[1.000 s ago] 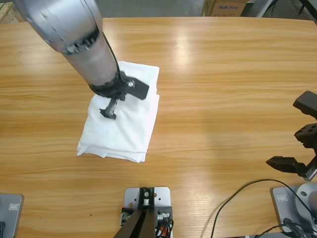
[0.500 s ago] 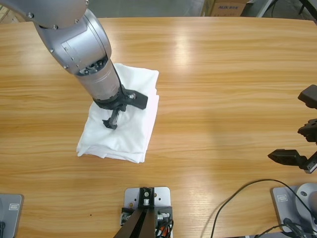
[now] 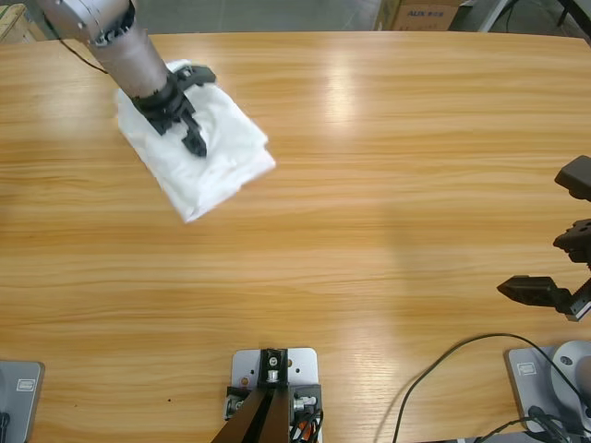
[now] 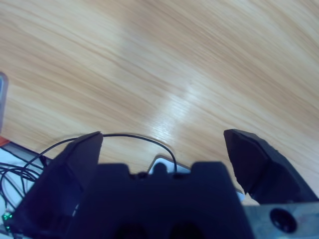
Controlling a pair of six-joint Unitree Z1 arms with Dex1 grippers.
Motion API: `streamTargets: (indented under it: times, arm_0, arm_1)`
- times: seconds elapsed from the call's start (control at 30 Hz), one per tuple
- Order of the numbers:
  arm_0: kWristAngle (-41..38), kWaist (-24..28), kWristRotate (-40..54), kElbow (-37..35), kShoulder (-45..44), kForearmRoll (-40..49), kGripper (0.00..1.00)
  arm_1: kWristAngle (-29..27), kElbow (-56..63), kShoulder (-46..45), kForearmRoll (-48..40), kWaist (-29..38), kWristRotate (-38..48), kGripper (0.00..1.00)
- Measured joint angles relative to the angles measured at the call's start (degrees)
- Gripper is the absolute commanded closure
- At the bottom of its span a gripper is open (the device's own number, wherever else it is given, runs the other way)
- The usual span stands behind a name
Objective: Fold clothes
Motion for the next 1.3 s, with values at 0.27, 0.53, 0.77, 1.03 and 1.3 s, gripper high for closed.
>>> streamTargets:
  times: [0.27, 0.53, 0.77, 1.03, 1.3]
  arm_0:
    - [-4.5, 12.9, -18.5, -8.5, 3.9, 0.0, 0.009]
    - [-5.8, 23.2, -20.0, -27.2, 12.3, 7.8, 0.013]
    - [-5.8, 25.2, -23.3, -39.9, 18.2, 13.0, 0.009]
    - [-11.8, 25.0, -23.5, -41.1, 13.5, 24.8, 0.018]
    - [-15.7, 24.7, -18.6, -13.6, -18.9, 24.3, 0.017]
  arm_1:
    - [0.0, 0.0, 0.0, -0.5, 0.0, 0.0, 0.000]
    - [0.0, 0.0, 0.0, -0.5, 0.0, 0.0, 0.000]
    - [0.0, 0.0, 0.0, -0.5, 0.0, 0.0, 0.000]
    - [-0.3, -0.1, -1.9, -0.4, 0.0, 0.0, 0.000]
    - [-1.0, -0.8, -5.3, 3.6, 0.0, 0.4, 0.000]
